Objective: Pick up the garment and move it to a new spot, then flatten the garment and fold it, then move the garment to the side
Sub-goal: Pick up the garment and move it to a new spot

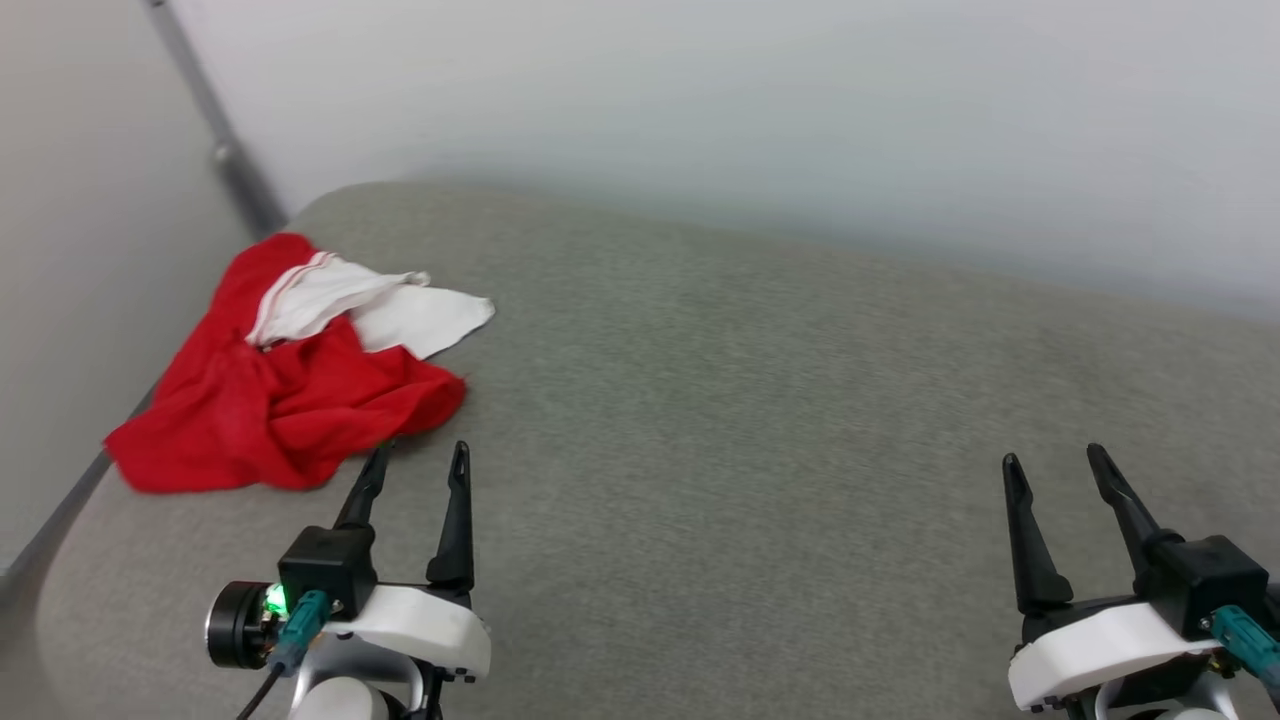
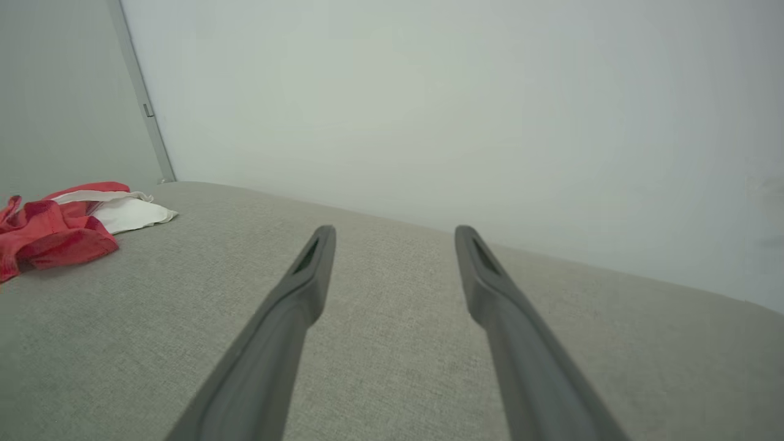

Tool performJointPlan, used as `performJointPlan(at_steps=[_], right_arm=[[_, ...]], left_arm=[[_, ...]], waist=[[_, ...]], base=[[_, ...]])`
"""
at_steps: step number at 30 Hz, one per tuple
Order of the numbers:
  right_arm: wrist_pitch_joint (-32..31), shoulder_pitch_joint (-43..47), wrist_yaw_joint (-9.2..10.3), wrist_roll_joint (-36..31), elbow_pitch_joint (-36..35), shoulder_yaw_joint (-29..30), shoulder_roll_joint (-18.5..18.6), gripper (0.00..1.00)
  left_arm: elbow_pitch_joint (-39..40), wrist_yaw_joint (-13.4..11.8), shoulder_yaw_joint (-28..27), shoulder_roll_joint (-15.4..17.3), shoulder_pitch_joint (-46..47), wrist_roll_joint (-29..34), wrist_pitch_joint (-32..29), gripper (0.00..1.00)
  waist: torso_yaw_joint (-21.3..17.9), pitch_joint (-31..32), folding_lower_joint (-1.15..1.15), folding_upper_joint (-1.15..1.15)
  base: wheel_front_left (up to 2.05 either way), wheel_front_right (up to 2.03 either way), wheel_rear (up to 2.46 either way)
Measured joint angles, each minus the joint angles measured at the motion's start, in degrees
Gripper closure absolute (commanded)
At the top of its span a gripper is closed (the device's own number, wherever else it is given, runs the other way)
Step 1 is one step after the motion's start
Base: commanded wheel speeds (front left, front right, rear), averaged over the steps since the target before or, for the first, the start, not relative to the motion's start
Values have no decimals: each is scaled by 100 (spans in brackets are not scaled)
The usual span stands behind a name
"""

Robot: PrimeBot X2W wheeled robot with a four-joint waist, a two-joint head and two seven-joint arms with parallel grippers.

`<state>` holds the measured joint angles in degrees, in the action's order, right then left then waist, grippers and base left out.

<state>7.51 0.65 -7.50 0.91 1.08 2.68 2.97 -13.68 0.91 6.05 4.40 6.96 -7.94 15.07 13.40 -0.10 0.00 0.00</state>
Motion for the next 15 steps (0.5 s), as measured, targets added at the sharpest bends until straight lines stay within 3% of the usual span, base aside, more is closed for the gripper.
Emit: performJointPlan(at_steps=[15], right_arm=[[10, -75, 0, 258, -22, -256, -3, 0]], left_arm=[[-19, 53, -319, -58, 5, -137, 0, 0]], waist=[[1515, -35, 0, 0]], base=[[0, 0, 0]])
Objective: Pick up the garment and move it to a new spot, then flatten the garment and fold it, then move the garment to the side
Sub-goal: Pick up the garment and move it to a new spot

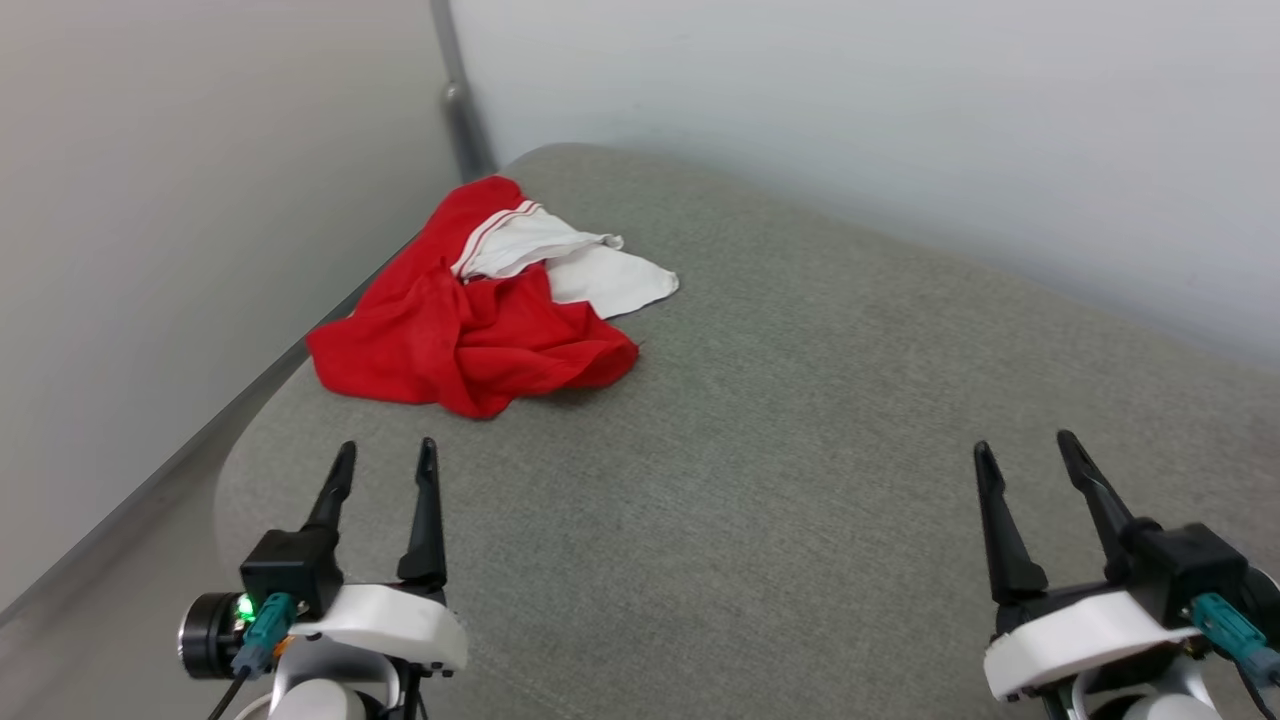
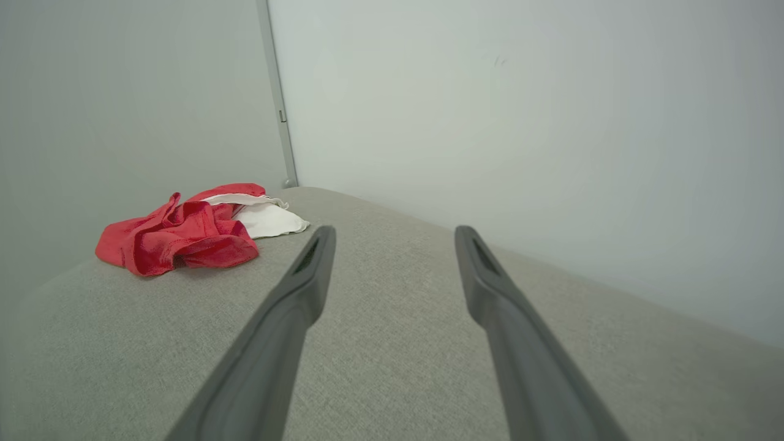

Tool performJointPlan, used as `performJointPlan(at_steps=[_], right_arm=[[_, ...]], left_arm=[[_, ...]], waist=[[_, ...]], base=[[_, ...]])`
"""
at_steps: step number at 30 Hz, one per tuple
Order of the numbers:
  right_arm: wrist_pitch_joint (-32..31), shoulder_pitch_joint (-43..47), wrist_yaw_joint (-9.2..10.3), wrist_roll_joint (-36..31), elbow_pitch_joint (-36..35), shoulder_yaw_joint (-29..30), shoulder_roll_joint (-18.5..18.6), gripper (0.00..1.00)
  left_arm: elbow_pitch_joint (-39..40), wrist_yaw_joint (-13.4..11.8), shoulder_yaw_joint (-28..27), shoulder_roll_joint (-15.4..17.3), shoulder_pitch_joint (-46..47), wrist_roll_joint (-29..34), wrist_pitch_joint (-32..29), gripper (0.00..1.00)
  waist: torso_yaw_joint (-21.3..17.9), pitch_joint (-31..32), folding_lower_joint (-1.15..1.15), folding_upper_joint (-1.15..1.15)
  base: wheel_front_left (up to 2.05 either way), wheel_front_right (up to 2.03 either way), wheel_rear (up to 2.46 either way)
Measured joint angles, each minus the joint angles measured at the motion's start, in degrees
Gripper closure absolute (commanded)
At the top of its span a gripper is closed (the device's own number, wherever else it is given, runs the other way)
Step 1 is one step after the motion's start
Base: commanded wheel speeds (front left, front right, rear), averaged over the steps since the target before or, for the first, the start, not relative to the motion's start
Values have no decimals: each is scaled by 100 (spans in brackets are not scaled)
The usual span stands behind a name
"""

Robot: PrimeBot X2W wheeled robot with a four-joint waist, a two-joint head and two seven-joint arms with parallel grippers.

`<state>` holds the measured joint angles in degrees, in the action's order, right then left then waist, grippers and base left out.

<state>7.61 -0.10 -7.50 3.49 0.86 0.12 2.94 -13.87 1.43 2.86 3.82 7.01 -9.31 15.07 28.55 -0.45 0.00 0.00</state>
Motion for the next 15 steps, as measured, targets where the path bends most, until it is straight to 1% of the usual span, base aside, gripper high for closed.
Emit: performJointPlan(at_steps=[4, 10, 14, 15], right_arm=[[-35, -186, 0, -5, 12, -141, -4, 0], [-38, -315, 0, -43, 67, -214, -3, 0], [-46, -342, 0, -69, 38, -177, -3, 0], [-58, -342, 0, -94, 14, -147, -3, 0]], left_arm=[[91, -44, -172, -5, -96, -53, 0, 0], [172, -44, -288, -41, -102, -115, 0, 0], [81, -34, -277, -55, 25, -174, 0, 0], [31, 0, -265, -57, 104, -192, 0, 0]], waist=[[181, -74, 0, 0], [226, -195, 0, 0], [226, -282, 0, 0], [225, -311, 0, 0]], base=[[0, 0, 0], [0, 0, 0], [0, 0, 0], [0, 0, 0]])
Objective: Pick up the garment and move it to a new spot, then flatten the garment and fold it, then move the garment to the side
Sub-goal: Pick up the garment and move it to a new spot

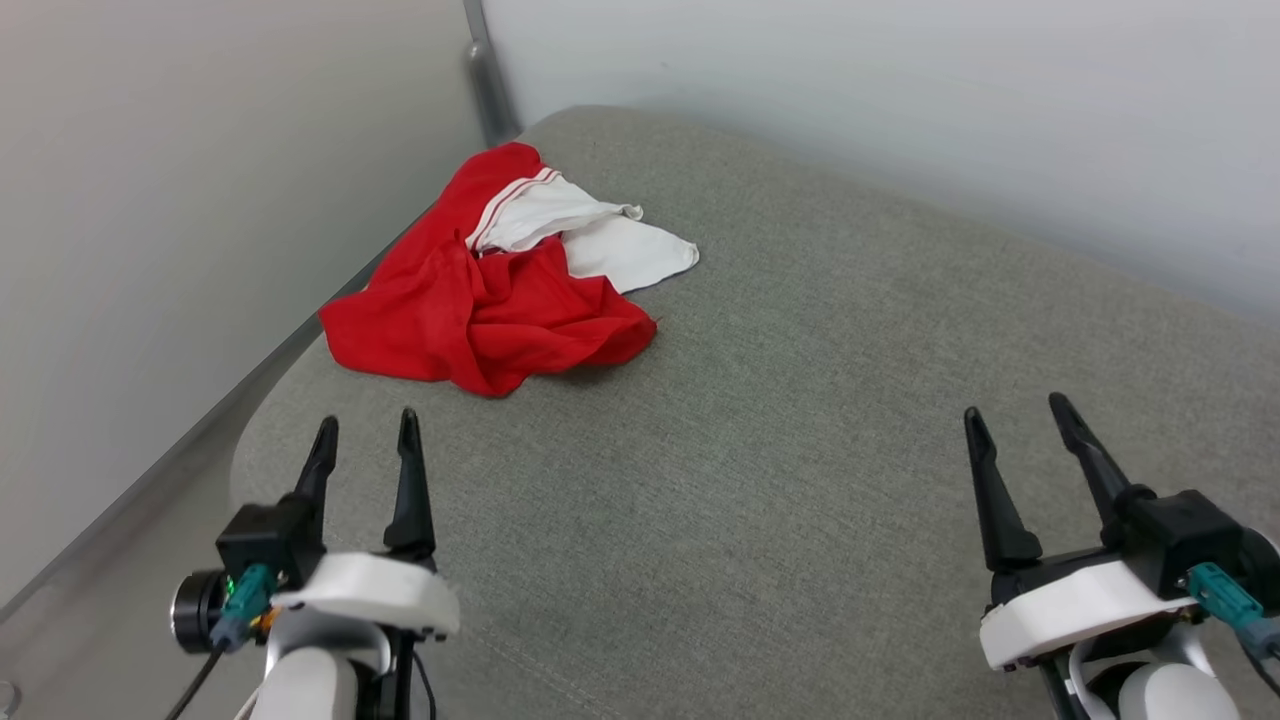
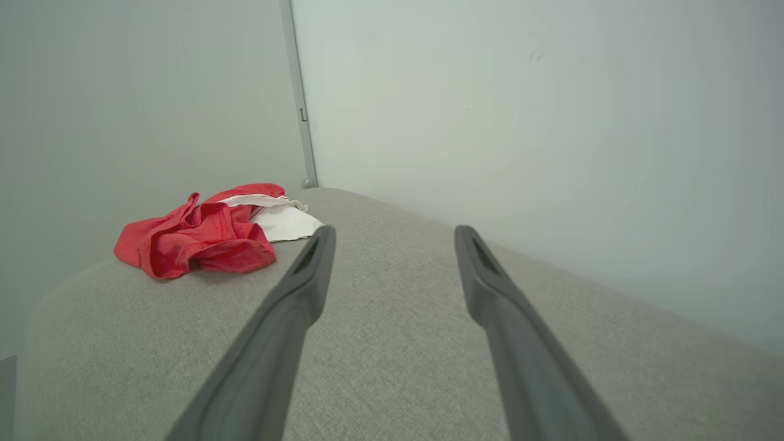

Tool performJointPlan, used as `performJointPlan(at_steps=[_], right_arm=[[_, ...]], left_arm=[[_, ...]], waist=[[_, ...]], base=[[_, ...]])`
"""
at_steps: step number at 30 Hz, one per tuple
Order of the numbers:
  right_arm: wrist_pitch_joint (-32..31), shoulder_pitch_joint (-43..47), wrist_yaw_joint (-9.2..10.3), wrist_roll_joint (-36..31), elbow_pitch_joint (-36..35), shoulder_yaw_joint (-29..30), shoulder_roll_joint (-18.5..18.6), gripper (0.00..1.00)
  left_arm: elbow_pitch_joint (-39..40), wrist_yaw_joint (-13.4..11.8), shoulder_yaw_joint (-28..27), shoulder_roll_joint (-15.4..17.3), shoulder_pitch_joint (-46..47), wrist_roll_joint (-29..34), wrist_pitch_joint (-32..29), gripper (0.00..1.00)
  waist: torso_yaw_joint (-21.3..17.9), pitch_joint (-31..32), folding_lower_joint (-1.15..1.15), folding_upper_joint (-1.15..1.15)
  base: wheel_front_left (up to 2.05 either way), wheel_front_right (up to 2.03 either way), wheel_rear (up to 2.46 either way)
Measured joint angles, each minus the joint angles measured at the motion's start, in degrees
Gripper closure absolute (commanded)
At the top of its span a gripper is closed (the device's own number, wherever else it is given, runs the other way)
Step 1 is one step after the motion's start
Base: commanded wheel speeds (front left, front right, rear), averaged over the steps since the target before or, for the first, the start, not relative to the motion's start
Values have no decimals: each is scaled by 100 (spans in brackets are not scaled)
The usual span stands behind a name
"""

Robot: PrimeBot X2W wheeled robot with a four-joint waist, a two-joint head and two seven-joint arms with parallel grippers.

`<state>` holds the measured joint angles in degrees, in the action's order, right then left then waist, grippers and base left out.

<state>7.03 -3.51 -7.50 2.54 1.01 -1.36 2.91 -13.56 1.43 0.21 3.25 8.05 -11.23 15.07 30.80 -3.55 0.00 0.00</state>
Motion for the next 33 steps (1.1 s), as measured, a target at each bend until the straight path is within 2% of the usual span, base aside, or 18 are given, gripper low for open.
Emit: performJointPlan(at_steps=[6, 11, 16, 19, 25, 30, 33], right_arm=[[-178, -62, 0, -198, -333, 63, 0, 0], [-339, -346, 0, -356, -644, -16, -3, 0], [-408, -596, 0, -503, -813, -51, -2, 0], [-404, -722, 0, -514, -857, -11, 9, 0], [-310, -959, 0, -511, -896, 14, 38, 0], [-261, -1097, 0, -512, -922, 48, 45, 0], [-241, -1160, 0, -511, -900, 43, 66, 0]], left_arm=[[-437, 80, -49, 33, 955, -224, -148, 0], [-586, 103, -294, 347, 2089, -482, -681, 0], [-993, 146, -477, 926, 3036, -676, -1780, 0], [-1391, 205, -482, 1240, 3479, -773, -2643, 0], [-2263, 296, -498, 1844, 3852, -929, -4194, 0], [-2830, 285, -611, 2056, 3922, -1157, -4987, 0], [-3065, 183, -693, 2140, 4005, -1290, -5431, 0]], waist=[[-68, -303, 0, 0], [-356, -744, 0, 0], [-753, -1261, 1, 0], [-996, -1594, 1, 0], [-1472, -2199, 1, 0], [-1773, -2616, 1, 0], [-1895, -2800, 1, 0]], base=[[0, 0, 0], [0, 0, 0], [0, 0, 0], [0, 0, 0], [0, 0, 0], [0, 0, 0], [0, 0, 0]])
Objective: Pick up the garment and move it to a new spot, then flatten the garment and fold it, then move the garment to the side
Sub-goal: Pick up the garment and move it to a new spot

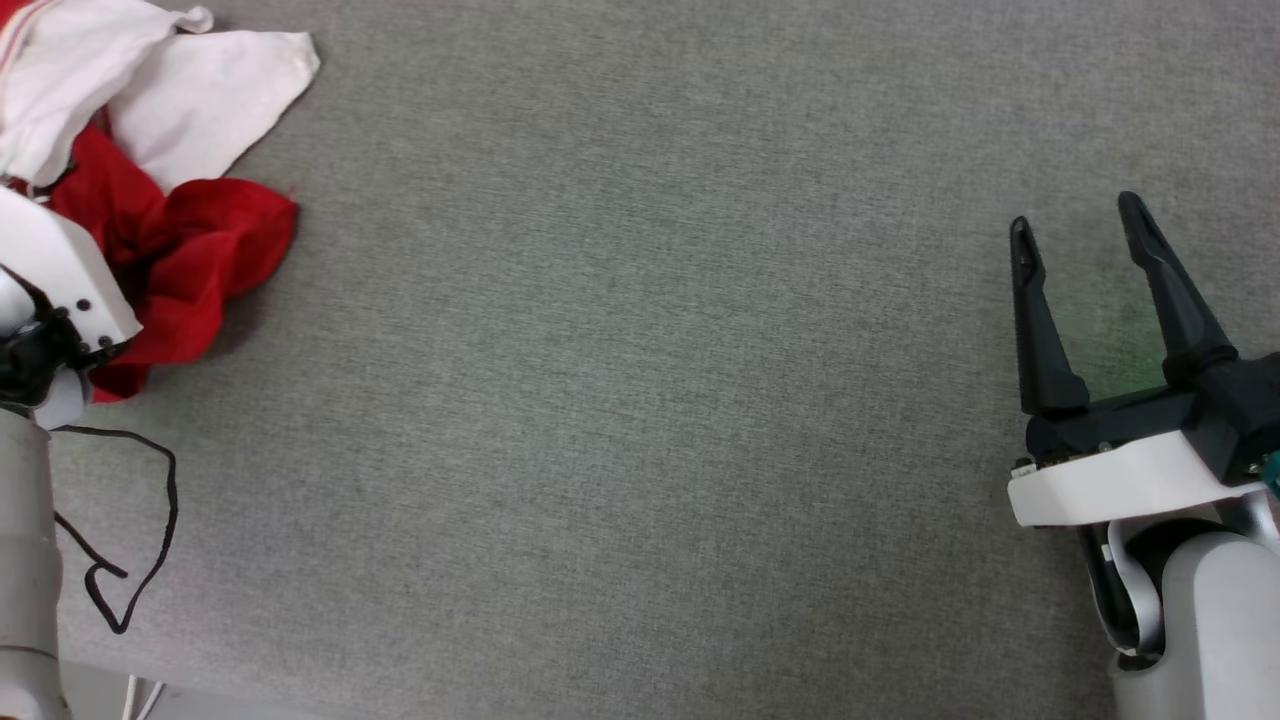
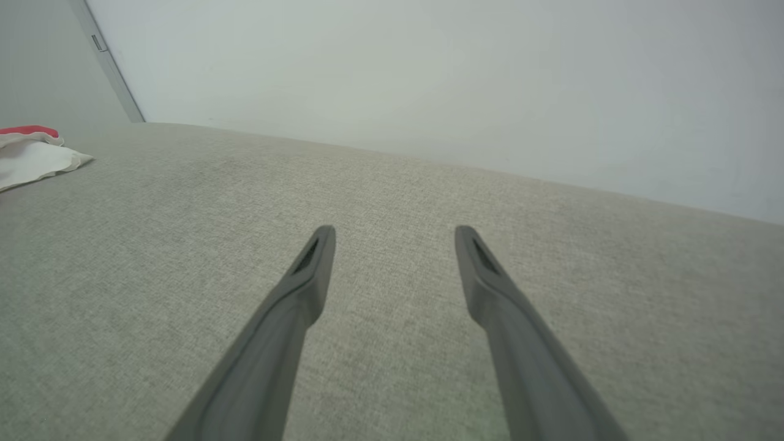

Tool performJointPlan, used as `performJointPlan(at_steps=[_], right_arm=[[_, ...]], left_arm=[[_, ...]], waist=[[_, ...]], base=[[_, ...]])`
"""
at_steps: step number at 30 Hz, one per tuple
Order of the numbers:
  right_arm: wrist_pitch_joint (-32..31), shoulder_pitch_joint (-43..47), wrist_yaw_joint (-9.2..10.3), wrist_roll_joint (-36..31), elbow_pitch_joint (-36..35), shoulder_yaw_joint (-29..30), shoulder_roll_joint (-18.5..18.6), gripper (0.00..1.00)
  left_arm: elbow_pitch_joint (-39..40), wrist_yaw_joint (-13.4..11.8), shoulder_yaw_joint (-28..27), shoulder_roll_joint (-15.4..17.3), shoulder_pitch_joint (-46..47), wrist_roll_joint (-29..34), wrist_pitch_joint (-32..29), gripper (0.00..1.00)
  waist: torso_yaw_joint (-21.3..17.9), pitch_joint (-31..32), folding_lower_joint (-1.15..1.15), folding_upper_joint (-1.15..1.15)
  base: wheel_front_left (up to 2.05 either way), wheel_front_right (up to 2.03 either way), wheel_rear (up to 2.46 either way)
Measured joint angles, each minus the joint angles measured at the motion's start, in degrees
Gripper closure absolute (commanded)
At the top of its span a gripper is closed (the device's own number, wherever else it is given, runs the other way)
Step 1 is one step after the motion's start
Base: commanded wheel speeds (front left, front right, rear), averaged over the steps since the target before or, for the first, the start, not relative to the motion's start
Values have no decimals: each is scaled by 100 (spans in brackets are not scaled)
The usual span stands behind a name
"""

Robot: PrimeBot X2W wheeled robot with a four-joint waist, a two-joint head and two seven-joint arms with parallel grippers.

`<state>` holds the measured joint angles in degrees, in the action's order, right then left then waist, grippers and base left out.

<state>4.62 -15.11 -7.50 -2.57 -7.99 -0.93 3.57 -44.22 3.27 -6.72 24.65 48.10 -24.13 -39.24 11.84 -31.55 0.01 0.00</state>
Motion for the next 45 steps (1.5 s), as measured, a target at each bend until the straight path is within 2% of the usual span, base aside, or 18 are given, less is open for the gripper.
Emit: performJointPlan(at_steps=[3, 4, 5, 9, 14, 20, 27, 35, 45], right_arm=[[13, -23, 0, 19, 48, -23, 3, 0], [23, -35, 0, 25, 68, -29, 3, 0], [37, -40, 0, 33, 89, -24, 3, 0], [47, -44, 0, 43, 146, 1, 2, 0], [94, 19, 0, 66, 248, 36, -2, 0], [164, 254, 0, 172, 401, 71, -32, 0], [246, 546, 0, 383, 555, 132, -51, 0], [245, 905, 0, 616, 635, 193, -59, 0], [121, 1186, 0, 665, 558, 242, -62, 0]], left_arm=[[-56, -67, 45, 119, 31, 78, -60, 0], [-97, -66, 29, 118, 32, 38, -81, 33], [-116, -75, 20, 122, 32, 21, -67, 100], [-216, -125, 34, 110, -4, 36, 199, 100], [-170, -108, 136, 118, -95, 212, 864, 100], [207, -175, 278, 236, 13, 575, 2247, 100], [532, -148, 455, 132, 176, 784, 3655, 100], [1050, -38, 769, -443, -31, 772, 4332, 100], [2018, 176, 1651, -1800, -1106, 450, 4189, 100]], waist=[[-99, -87, 0, 0], [-122, -91, 0, 0], [-133, -76, 0, 0], [-134, 68, 0, 0], [-120, 387, 0, 0], [-103, 950, 0, 0], [-185, 1735, -1, 0], [-586, 2460, -2, 0], [-1468, 2882, -2, 0]], base=[[0, 0, 0], [0, 0, 0], [0, 0, 0], [0, 0, 0], [0, 0, 0], [0, 0, 0], [0, 0, 0], [0, 0, 0], [0, 0, 0]])
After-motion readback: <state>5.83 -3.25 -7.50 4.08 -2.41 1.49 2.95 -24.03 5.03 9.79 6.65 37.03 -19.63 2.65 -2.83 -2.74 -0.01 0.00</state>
